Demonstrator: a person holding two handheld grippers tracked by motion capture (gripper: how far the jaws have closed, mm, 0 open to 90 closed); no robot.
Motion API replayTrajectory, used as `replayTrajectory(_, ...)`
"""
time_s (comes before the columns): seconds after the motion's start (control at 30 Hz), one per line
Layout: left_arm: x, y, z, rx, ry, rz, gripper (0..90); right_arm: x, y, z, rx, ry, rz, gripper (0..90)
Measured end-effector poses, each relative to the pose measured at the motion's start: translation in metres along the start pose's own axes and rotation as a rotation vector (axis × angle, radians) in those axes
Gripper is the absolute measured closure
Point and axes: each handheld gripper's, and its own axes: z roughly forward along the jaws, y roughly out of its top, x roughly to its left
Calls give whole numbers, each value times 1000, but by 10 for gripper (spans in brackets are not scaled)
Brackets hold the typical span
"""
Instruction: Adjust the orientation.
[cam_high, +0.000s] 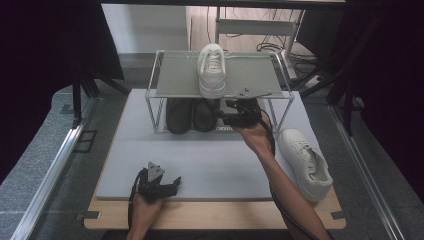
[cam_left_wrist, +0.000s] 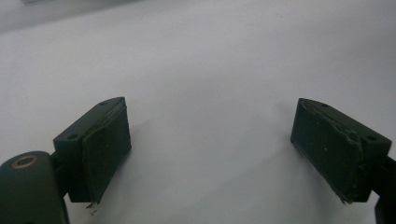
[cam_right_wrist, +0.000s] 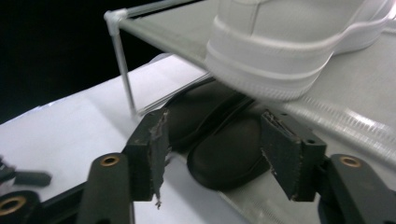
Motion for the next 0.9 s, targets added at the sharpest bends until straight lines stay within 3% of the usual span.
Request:
replayTrajectory(0.2,0,0,0,1,1,2,118,6,-12,-9,9,46,18,309)
replayTrajectory(0.37,0,0,0,3,1,3,118,13,-23,-16,33,73,-6,267)
replayTrajectory(0.53,0,0,0,2,1,1,118,19,-36,-19,66,71,-37,225)
replayTrajectory(0.9,0,0,0,3,0,-1,118,17,-67,-30,109,76,-11,164)
